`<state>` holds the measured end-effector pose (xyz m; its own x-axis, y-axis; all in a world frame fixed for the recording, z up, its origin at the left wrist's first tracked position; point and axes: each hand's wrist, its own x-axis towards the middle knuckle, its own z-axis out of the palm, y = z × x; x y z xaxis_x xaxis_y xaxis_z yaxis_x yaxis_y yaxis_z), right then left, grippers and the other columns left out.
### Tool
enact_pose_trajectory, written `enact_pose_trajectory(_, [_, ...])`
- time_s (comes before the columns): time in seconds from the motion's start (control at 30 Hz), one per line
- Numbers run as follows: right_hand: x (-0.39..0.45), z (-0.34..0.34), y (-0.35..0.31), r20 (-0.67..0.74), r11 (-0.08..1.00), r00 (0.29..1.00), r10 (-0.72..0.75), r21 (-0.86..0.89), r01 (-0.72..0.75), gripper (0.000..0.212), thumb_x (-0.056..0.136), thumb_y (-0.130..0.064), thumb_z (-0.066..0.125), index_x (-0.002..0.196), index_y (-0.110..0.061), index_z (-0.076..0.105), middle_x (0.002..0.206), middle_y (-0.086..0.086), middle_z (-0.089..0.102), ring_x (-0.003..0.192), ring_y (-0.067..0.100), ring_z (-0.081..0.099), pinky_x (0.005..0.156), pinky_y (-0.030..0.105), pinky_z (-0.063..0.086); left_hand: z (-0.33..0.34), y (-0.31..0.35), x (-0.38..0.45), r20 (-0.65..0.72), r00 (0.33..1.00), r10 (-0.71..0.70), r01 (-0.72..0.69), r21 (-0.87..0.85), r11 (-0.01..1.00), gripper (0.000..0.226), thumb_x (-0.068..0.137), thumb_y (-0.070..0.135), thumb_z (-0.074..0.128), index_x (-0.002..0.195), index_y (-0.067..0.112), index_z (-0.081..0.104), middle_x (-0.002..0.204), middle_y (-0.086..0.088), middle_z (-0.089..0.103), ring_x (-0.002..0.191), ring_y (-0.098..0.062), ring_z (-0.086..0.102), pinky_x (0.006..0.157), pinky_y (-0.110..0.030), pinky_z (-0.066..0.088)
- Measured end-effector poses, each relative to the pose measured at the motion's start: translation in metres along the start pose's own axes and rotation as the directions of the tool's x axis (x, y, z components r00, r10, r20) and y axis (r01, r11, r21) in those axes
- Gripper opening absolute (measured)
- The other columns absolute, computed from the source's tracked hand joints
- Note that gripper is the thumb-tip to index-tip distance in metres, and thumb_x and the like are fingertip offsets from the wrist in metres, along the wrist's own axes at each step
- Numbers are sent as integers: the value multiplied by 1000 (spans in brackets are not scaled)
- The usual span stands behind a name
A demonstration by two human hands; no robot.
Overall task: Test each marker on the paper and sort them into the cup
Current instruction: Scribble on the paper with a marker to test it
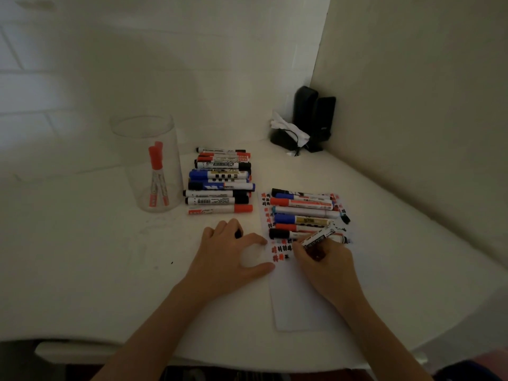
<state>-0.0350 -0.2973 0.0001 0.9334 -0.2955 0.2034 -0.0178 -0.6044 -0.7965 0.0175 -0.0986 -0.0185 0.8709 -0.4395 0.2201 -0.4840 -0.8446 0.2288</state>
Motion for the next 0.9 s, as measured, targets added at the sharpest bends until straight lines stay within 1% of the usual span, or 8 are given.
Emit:
enact_pose_trajectory(0.23, [1, 0, 4, -39, 1000, 999, 21, -15, -22, 24, 85, -34, 67, 69, -16, 64, 63, -5, 64, 57, 7, 57, 54, 6, 42, 0, 0, 0, 10, 1000, -4, 4, -8, 1000, 64, 71, 86, 30, 122, 51, 46, 92, 11, 34, 88, -8, 31, 80, -29, 23])
enact_pose_trajectory(0.37, [2, 2, 4, -30, 1000, 999, 16, -8, -16, 25, 85, -32, 68, 64, -19, 61, 58, -7, 61, 55, -2, 55, 52, 6, 41, -1, 0, 0, 12, 1000, 6, -6, -19, 1000, 67, 69, 87, 27, 122, 51, 47, 93, 10, 35, 89, -8, 33, 80, -29, 24])
enact_pose_trajectory(0.43, [2, 2, 6, -30, 999, 999, 23, -23, -23, 28, 83, -32, 69, 62, -16, 60, 56, -3, 60, 50, -1, 52, 50, 8, 40, 0, 0, 0, 1, 1000, 11, -11, -26, 1000, 66, 70, 86, 29, 121, 50, 48, 92, 11, 35, 89, -8, 33, 80, -30, 25])
enact_pose_trajectory(0.57, [3, 2, 7, -41, 999, 998, 43, -12, -43, 28, 85, -36, 67, 68, -14, 64, 61, -2, 64, 56, 6, 56, 52, 8, 42, 1, -1, 0, -4, 1000, 11, -11, -26, 1000, 65, 70, 86, 29, 121, 50, 48, 91, 11, 35, 88, -8, 33, 81, -30, 26])
enact_pose_trajectory(0.73, [1, 1, 5, -34, 999, 998, 44, 21, -43, 21, 84, -27, 68, 66, -18, 62, 60, -3, 62, 51, 1, 52, 50, 7, 41, 1, -2, 0, 3, 1000, 27, -26, -41, 999, 62, 73, 83, 28, 122, 50, 46, 93, 10, 36, 89, -8, 33, 82, -30, 27])
enact_pose_trajectory(0.8, [1, 2, 5, -34, 999, 998, 49, 14, -49, 20, 84, -27, 69, 69, -16, 64, 63, -2, 64, 54, 3, 55, 50, 9, 42, -1, -2, 1, 5, 999, 46, -45, -92, 995, 49, 86, 69, 27, 128, 48, 40, 95, 12, 38, 91, -7, 35, 86, -29, 28])
enact_pose_trajectory(0.87, [4, 0, 4, -44, 996, 996, 80, 40, -78, 21, 86, -31, 66, 70, -19, 62, 64, -6, 64, 56, -2, 57, 51, 7, 42, -1, -3, 2, 17, 1000, 2, 4, -323, 946, 32, 99, 40, 32, 131, 41, 36, 95, 15, 41, 91, -5, 38, 88, -27, 30])
enact_pose_trajectory(0.9, [5, -1, 3, -57, 994, 994, 96, 60, -92, 21, 87, -33, 65, 70, -21, 61, 63, -8, 63, 56, -3, 57, 51, 7, 41, -3, -4, 2, 10, 999, -35, 36, -454, 890, 31, 101, 26, 33, 129, 39, 36, 96, 16, 44, 91, -3, 41, 87, -26, 32])
